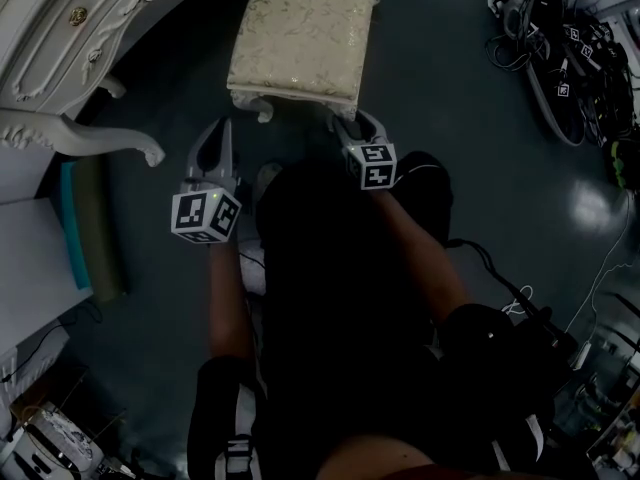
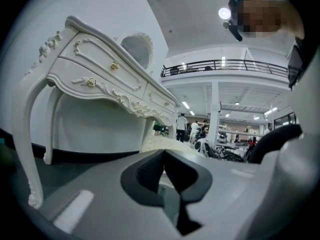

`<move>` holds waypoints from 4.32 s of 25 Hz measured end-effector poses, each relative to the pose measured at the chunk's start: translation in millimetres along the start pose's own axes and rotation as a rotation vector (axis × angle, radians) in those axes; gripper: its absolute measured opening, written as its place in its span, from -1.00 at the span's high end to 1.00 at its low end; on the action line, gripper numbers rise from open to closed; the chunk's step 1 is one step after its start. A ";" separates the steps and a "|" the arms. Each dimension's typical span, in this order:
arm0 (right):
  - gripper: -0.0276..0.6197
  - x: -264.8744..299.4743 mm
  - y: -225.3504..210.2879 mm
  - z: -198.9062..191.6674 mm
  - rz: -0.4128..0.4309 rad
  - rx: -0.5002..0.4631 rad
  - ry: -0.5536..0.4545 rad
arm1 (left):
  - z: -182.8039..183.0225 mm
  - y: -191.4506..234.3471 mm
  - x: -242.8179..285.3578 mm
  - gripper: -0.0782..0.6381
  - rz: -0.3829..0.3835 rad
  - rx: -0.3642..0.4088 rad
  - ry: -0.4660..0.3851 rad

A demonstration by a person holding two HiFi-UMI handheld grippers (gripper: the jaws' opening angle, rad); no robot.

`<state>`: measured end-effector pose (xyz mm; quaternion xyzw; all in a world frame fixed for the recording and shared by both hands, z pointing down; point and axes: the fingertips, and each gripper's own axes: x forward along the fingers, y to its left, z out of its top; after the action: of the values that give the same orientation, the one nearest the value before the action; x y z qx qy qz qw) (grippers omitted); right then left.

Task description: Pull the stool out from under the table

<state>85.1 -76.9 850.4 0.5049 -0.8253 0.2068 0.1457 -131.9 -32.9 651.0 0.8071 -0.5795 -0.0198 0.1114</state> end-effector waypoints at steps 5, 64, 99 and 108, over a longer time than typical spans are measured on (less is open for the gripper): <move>0.30 -11.9 7.3 -9.0 -0.005 0.021 0.035 | -3.2 0.8 -6.3 0.76 0.001 -0.002 0.001; 0.60 5.9 202.5 -29.9 0.443 -0.254 0.144 | -20.7 83.4 -99.9 0.76 0.254 -0.007 0.002; 0.92 27.4 102.3 33.3 0.139 -0.013 0.153 | 1.5 123.1 -12.3 0.76 0.165 -0.044 0.030; 0.92 9.6 80.1 82.6 0.028 0.036 0.185 | 28.7 119.5 16.6 0.76 0.130 -0.055 0.091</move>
<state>6.6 -92.3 767.2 0.4745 -0.8115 0.2695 0.2091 -242.3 -89.3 648.8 0.7646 -0.6241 0.0082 0.1610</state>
